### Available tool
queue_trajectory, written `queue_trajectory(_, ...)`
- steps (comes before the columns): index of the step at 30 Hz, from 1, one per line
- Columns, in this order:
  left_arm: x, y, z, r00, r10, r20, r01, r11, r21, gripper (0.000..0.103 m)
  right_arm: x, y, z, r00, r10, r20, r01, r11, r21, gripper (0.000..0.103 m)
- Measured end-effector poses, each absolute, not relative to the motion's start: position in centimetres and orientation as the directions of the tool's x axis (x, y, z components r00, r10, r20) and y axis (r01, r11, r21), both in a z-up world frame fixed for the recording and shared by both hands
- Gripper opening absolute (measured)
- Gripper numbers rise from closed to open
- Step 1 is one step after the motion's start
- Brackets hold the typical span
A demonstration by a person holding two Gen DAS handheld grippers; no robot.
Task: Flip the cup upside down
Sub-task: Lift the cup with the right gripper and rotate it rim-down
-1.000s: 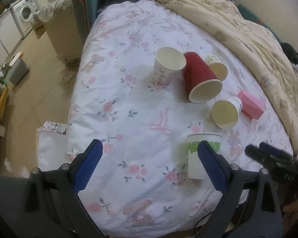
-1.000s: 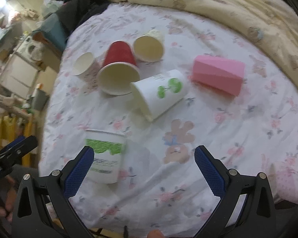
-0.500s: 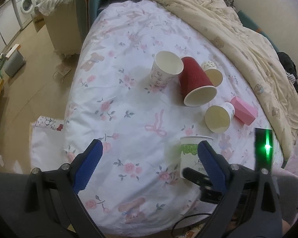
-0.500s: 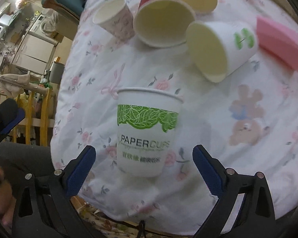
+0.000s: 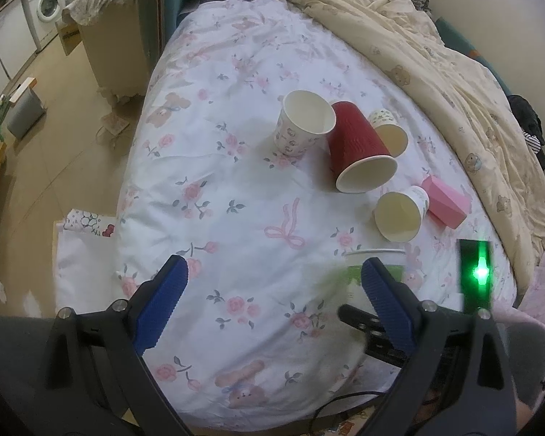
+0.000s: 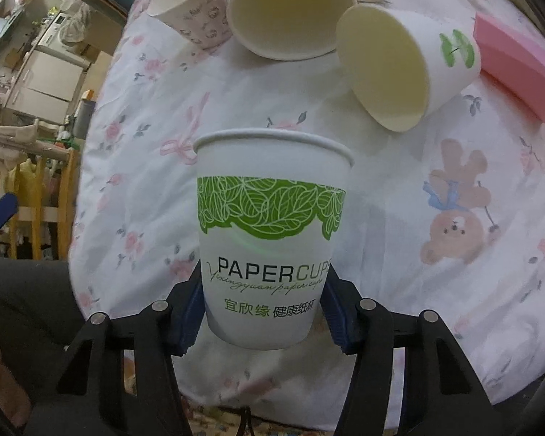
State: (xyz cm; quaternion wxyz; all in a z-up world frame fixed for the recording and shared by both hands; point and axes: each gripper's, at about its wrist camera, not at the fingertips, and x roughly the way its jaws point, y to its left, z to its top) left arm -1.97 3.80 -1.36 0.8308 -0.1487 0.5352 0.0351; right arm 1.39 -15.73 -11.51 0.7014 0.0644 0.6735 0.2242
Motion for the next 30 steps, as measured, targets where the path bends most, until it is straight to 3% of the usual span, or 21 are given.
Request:
queue_trajectory(11,-1.9,2.9,-1.2,0.448,-0.116,-0.887,-0.181,0.959,-0.217,0.095,1.3,-19.7,-2.9,0.129,0.506,-0.853,-0.315,0.837,0.448,0.059)
queue_trajectory(19,-1.9,1.4,-1.3,0.455,-0.134,-0.881,-0.126,0.969,-0.213,0.095,-0.2,-20.1,-6.1,0.097,0.528,-0.843,-0.298,0.824,0.482,0.059)
queue_trajectory(30,-2.2,0.0,-0.4,0.498,-0.234,-0.835,-0.034,0.957,-0.289,0.095,-0.6,-18.0,-4.9,0.070,0.588,-0.806,-0.379,0.763,0.523,0.059)
